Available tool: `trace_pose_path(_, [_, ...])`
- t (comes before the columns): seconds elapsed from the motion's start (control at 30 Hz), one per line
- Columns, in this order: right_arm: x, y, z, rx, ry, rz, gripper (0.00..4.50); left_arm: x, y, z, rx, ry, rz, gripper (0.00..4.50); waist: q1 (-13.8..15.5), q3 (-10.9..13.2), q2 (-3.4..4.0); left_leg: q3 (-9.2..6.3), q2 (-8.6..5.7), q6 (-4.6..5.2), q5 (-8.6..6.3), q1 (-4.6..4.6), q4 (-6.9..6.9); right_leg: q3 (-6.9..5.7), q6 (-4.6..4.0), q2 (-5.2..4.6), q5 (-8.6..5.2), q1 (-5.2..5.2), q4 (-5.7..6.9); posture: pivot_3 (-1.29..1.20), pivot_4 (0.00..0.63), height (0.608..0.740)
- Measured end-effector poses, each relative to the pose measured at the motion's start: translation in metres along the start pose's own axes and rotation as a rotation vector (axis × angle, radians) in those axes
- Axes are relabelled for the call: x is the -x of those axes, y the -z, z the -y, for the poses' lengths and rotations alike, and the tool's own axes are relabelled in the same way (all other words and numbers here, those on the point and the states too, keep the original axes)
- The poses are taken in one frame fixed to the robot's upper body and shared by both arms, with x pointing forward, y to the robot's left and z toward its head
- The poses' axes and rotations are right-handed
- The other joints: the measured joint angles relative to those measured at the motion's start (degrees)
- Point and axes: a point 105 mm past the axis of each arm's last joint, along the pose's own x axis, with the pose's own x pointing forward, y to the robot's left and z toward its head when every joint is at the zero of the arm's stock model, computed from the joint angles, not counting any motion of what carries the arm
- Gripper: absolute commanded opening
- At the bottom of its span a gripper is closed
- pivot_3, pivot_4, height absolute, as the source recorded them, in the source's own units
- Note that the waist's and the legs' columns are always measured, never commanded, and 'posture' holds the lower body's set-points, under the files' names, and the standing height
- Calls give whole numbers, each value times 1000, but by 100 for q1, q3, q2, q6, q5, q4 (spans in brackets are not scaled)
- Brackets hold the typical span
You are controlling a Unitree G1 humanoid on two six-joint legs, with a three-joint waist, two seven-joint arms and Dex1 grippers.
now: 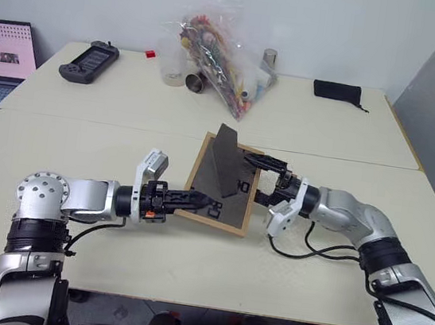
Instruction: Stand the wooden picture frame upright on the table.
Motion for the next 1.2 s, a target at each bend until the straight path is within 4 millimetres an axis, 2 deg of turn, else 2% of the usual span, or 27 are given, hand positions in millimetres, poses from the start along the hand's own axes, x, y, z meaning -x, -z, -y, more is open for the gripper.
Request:
trace_pose_path(0.1, [-2,0,0,7,-2,13,2965,1,0,4,-18,-2,18,1291,1,0,0,-1,-1,0,0,6,-1,-1,0,-1,0,9,-2,0,150,740])
trace_pose_path(0.3, [-1,0,-3,15,8,19,1802,1,6,6,5,6,49,1291,5,0,0,-1,-3,14,-8,14,-1,2,0,-2,0,17,-2,0,150,740])
trace_pose_path(0.4, [-1,3,2,48,3,21,1689,0,5,7,10,8,62,1291,10,0,0,-2,-5,17,-9,16,-1,2,0,-1,0,18,-2,0,150,740])
trace_pose_path(0.47, [-1,3,4,56,8,22,1679,-1,4,9,-2,6,63,1989,9,0,0,-1,-5,18,-10,19,-2,3,-1,-1,-1,20,-3,0,150,740])
trace_pose_path(0.5, [0,3,3,56,5,23,1665,-1,4,10,-14,2,63,2091,9,0,0,-1,-5,18,-10,20,-2,3,-1,-1,-1,21,-2,0,150,740])
trace_pose_path(0.57, [2,3,-2,53,-21,23,1365,0,1,9,-46,-30,74,2617,8,0,0,0,-7,18,-10,20,-2,4,-1,-1,-1,20,-3,0,150,740])
trace_pose_path(0.7, [7,7,-4,56,-39,5,1328,5,-11,2,-92,-107,109,3462,7,0,-1,-1,-8,19,-10,21,-2,4,-2,0,-1,21,-3,0,150,740])
trace_pose_path(0.87, [22,13,-3,49,-58,-31,1319,30,-49,-1,-153,-206,261,4490,-1,0,-1,-1,-9,20,-11,21,-4,4,-2,0,-1,20,-6,0,150,740])
trace_pose_path(0.93, [28,17,-6,7,-62,-57,1319,40,-56,-2,-210,-263,291,4500,-11,0,-1,2,-9,20,-11,20,-5,7,-2,-1,-2,20,-8,0,150,740])
trace_pose_path(1.03, [37,26,-12,-124,-60,-130,1318,48,-57,-7,-397,-443,271,4500,-15,3,-4,6,-7,19,-11,20,-11,9,-3,-2,-1,25,-16,0,150,740])
trace_pose_path(1.2, [37,40,-25,-574,-53,-286,1318,46,-63,-4,-735,-609,278,4500,-8,5,-6,10,0,19,-11,33,-12,9,-3,-3,-1,38,-13,0,150,740])
